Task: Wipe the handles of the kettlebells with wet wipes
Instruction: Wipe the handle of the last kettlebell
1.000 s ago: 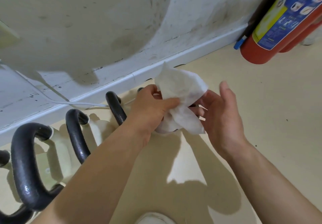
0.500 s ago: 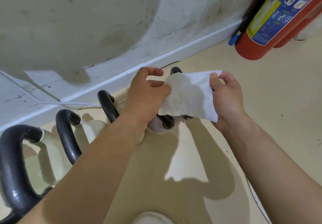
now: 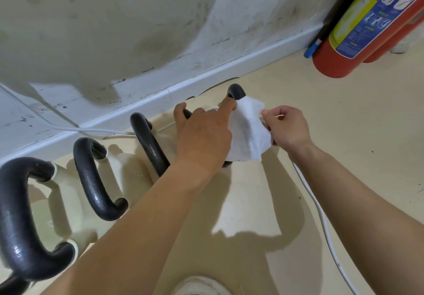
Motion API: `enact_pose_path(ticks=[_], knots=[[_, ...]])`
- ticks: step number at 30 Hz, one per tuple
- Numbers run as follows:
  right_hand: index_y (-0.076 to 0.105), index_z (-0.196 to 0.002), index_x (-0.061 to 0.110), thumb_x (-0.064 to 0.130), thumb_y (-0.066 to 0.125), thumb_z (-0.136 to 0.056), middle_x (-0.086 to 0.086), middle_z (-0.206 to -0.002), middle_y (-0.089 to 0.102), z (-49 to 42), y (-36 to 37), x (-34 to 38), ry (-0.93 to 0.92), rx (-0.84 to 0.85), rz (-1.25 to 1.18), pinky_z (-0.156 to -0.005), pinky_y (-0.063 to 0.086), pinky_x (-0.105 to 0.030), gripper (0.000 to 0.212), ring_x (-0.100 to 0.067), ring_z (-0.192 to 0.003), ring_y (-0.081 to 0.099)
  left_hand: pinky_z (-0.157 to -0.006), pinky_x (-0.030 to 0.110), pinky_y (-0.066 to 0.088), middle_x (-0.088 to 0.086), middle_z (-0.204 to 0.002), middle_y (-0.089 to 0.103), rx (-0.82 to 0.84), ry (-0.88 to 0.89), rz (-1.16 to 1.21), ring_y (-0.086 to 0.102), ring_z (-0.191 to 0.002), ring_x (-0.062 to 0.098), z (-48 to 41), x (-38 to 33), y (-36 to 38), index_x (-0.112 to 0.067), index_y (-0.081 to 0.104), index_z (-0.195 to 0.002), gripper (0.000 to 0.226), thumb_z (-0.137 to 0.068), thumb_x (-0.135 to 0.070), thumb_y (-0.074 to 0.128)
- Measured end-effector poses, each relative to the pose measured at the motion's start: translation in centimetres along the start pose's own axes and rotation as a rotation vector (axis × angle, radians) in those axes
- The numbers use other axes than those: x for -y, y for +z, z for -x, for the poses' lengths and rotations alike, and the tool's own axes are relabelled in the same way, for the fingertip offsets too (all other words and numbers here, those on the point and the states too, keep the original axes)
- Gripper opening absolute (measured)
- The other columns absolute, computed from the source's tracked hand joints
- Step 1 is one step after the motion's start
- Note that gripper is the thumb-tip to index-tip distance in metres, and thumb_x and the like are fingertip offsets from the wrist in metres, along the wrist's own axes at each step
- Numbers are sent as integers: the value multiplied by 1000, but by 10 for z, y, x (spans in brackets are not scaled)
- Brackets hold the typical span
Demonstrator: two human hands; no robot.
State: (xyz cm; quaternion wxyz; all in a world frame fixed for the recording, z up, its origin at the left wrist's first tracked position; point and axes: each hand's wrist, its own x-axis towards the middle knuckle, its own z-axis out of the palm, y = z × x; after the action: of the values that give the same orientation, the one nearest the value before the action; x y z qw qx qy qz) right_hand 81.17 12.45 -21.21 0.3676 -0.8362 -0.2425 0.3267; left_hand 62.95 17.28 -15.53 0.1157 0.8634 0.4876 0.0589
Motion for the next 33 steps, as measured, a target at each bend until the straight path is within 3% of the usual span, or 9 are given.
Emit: enact_pose_path(ticks=[5,10,15,18,20,23,25,29,33], knots=[[61,-103,20,12,48,-93,17,-88,58,33,-13,33,-277,-348,-14,-70,41,-18,18,-2,-76,55,-116,44,10,-9,-65,59,7,-122,114,58,-76,17,-9,-6,6,-35,48,-114,20,-97,-26,42],[54,-114,24,37,50,-104,19,-87,58,57,9,45,-216,119,154,-60,40,-12,17,1,-78,58,-117,42,9,-9,-85,71,13,-190,307,64,-93,16,-13,-11,12,-34,55,-104,18,-100,-37,38],[55,-90,7,45,44,-104,0,-76,59,42,23,50,-85,224,16,-63,43,-27,42,-16,-67,56,-111,36,32,-7,-118,67,-165,-188,346,55,-118,20,-17,-2,7,-29,53,-129,39,-94,-14,48],[61,-81,-5,51,38,-105,-4,-65,61,32,25,60,-5,325,-27,-69,47,-34,65,-19,-60,58,-107,37,39,-5,-133,61,-18,-181,379,53,-124,24,-39,4,2,-30,42,-145,61,-89,-6,45],[61,-75,5,52,42,-104,-2,-57,58,22,27,71,110,316,-42,-64,46,-31,59,-18,-53,56,-103,39,44,-14,-141,56,112,-173,467,53,-125,21,-53,6,-3,-37,37,-147,71,-87,0,42],[67,-102,6,48,46,-103,-4,-75,66,6,34,91,195,309,-104,-65,49,-28,47,-21,-67,62,-92,36,48,-21,-140,55,266,-158,683,57,-119,17,-66,9,-7,-40,39,-144,79,-82,9,38],[62,-108,8,48,42,-105,-3,-76,62,-1,41,99,160,292,-30,-59,45,-28,46,-20,-66,60,-84,32,48,-18,-138,56,318,-137,699,57,-118,16,-72,12,-9,-39,42,-142,79,-80,11,40],[51,-82,10,47,44,-104,-2,-71,54,15,44,86,-103,132,267,-54,35,-32,44,-27,-72,55,-94,28,48,-18,-131,59,341,-91,645,54,-123,11,-81,20,-9,-41,51,-134,78,-78,11,35],[39,-97,17,29,49,-104,-2,-87,50,50,41,52,-326,17,337,-62,31,-35,17,-25,-78,47,-89,25,45,-12,-139,53,345,-23,528,54,-106,12,-83,18,-8,-46,61,-128,66,-85,3,48]])
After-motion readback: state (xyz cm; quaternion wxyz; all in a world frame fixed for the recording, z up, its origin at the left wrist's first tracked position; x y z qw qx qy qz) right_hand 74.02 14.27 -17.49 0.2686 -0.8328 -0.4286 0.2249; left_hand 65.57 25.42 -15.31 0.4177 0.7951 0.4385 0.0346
